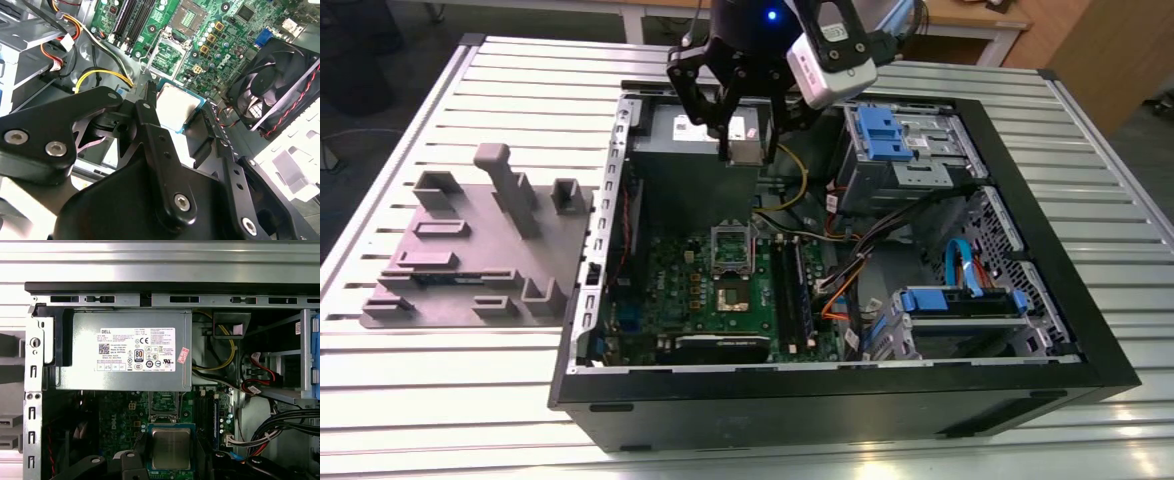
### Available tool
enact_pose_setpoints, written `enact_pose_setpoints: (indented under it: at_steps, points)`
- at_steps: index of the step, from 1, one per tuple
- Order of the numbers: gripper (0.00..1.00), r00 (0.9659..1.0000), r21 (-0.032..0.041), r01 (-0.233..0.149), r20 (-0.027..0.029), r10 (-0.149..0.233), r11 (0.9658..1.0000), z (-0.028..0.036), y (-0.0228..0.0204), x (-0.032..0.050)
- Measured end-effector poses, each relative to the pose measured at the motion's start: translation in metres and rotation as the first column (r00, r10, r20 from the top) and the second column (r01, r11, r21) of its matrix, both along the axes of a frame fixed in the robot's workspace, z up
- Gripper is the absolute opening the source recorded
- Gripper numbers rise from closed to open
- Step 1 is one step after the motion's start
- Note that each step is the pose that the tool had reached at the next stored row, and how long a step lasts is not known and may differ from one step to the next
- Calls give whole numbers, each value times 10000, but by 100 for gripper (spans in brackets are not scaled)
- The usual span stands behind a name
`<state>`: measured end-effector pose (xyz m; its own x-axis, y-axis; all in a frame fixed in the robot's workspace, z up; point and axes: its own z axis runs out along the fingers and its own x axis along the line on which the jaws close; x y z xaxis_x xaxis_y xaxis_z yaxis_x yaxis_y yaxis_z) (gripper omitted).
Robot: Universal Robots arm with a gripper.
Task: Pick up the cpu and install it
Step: 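Place the cpu into insertion slot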
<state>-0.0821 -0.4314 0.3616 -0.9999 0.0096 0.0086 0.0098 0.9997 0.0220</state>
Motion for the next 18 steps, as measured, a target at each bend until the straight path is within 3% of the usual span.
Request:
enact_pose_setpoints:
  at_steps: [18]
  points:
    - [47,10000,-1,0,0,0,10000,-37,0,0]
